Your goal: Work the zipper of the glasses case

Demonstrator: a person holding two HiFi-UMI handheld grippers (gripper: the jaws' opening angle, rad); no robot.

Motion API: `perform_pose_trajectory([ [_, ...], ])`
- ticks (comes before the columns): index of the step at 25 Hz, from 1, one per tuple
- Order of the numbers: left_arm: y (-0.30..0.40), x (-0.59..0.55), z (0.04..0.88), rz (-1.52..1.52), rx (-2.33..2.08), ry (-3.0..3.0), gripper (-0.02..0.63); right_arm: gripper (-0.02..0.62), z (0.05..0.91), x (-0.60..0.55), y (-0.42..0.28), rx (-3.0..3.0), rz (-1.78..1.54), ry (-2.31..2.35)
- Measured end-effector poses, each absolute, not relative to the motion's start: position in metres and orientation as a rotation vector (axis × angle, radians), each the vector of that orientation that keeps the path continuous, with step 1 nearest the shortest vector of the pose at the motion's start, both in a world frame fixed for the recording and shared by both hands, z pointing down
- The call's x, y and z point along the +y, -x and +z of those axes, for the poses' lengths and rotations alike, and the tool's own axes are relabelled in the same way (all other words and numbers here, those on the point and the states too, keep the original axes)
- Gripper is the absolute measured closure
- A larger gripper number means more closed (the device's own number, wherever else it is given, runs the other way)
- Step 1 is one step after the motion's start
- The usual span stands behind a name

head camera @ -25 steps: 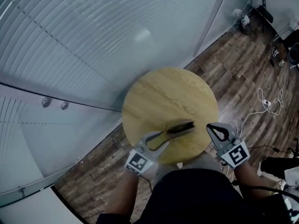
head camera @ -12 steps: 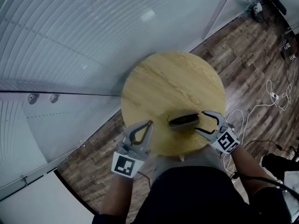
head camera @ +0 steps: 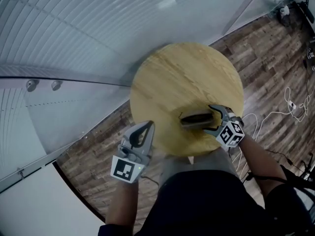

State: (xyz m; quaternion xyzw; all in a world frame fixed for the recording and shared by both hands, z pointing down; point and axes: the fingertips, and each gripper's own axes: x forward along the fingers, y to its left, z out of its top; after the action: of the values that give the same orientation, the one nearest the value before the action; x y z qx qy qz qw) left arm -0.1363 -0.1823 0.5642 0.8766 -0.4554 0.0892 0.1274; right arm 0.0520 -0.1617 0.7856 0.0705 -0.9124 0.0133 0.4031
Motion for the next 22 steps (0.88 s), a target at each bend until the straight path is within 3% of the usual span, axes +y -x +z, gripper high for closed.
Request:
perform_pose_trajectory([
  [13, 0.147, -0.172, 0.575, 0.238, -1.442, -2.443, 0.6, 0.146, 0.827, -0.158, -0.031, -2.192, -0.043, 0.035],
  [14, 0.149, -0.171, 0.576, 0.252, -1.446, -2.441, 0.598, 0.16, 0.827, -0.16, -0.029, -2.201, -0.049, 0.027],
  [16, 0.152, -0.169, 0.577, 0.267, -1.455, -2.431, 0.598, 0.249, 0.824, -0.163, -0.027, -2.218, -0.062, 0.016],
  [22, 0.154, -0.169, 0.577, 0.259, -1.468, -2.422, 0.6, 0.245, 0.829, -0.163, -0.025, -2.172, -0.017, 0.044],
])
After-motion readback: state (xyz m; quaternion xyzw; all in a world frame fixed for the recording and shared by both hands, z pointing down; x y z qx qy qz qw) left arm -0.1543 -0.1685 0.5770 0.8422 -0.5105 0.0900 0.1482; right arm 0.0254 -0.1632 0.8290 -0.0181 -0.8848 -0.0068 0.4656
